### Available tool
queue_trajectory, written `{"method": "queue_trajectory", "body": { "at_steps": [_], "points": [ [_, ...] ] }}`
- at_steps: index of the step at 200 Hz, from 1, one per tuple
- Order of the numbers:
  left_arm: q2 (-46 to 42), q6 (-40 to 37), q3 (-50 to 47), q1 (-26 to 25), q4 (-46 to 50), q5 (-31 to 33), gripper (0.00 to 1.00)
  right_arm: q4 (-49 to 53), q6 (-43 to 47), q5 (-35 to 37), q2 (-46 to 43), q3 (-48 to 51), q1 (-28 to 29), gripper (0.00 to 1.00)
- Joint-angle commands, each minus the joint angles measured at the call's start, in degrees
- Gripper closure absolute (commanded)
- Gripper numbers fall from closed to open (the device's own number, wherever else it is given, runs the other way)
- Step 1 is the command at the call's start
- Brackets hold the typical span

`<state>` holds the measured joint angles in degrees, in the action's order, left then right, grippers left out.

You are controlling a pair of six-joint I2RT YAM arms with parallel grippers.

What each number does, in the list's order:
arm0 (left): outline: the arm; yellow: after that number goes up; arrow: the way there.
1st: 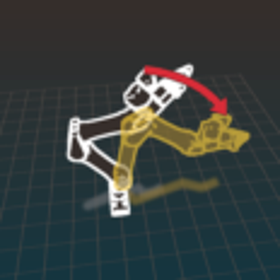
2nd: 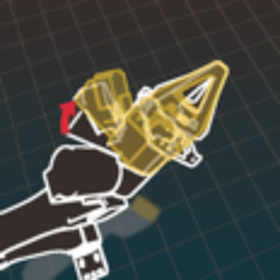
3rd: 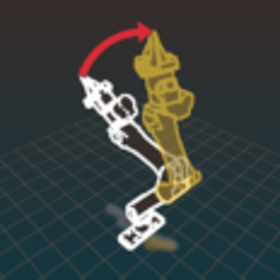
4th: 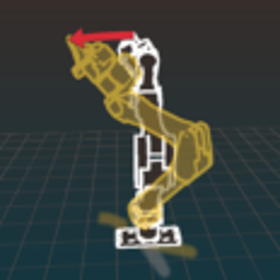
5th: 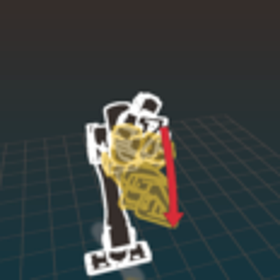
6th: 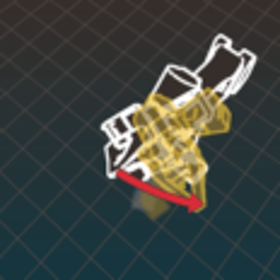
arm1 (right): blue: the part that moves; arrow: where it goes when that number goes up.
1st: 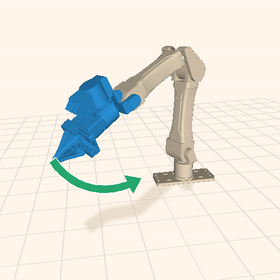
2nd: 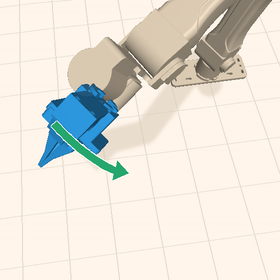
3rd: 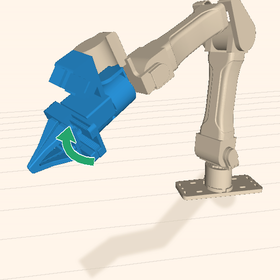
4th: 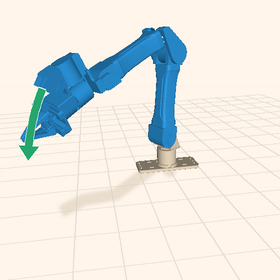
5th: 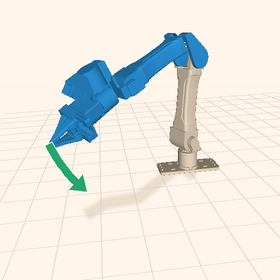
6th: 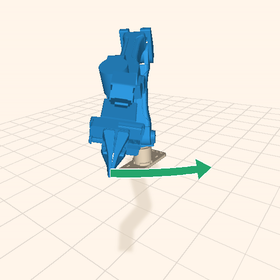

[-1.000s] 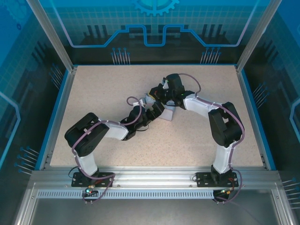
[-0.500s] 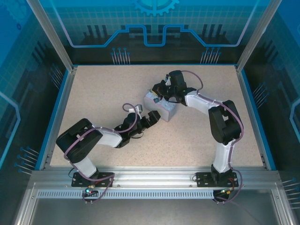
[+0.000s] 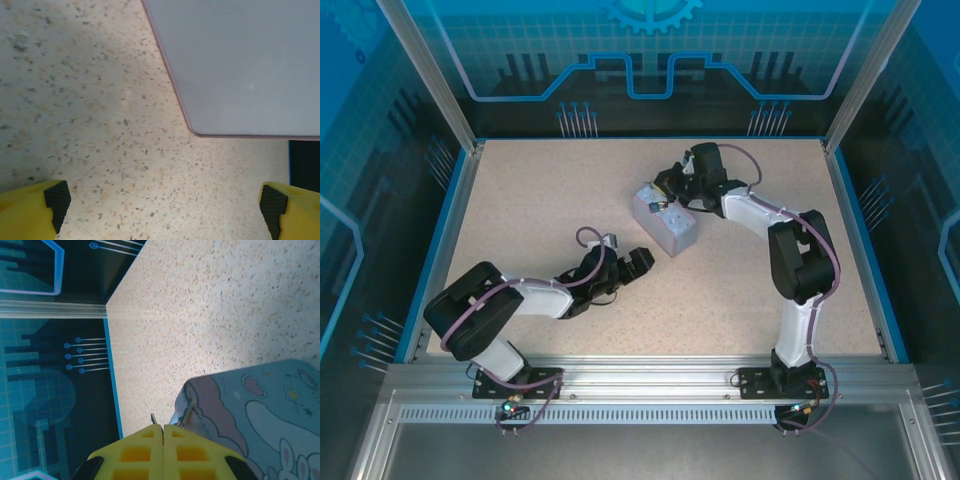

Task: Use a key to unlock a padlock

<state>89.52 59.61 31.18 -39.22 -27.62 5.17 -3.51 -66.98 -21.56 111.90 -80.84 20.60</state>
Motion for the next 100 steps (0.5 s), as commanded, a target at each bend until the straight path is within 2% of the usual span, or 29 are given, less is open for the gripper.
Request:
{"method": "queue_trajectory", "body": {
  "at_steps": [1, 33, 48, 70, 100],
  "points": [
    [-1.3, -2.0, 4.7, 1.4, 12.0, 1.2, 0.01, -0.5, 0.3, -1.2, -1.7, -2.3, -1.6, 1.00],
    [-1.5, -4.3, 10.6, 3.1, 22.3, 1.3, 0.01, 0.0, 0.5, -1.1, -2.6, -1.5, -3.6, 1.00],
    [-0.9, -7.2, 15.3, 3.6, 31.1, 2.5, 0.01, 0.7, 1.2, -0.9, -2.7, -0.9, -4.3, 1.00],
    [2.6, -12.9, 24.0, 3.8, 43.5, 4.4, 0.01, 2.9, 3.3, -0.8, -2.1, -1.3, -4.6, 1.00],
    [7.1, -17.3, 31.5, 4.0, 51.6, 8.1, 0.01, 5.8, 5.6, -1.4, -0.5, -2.5, -4.3, 1.00]
  ]
}}
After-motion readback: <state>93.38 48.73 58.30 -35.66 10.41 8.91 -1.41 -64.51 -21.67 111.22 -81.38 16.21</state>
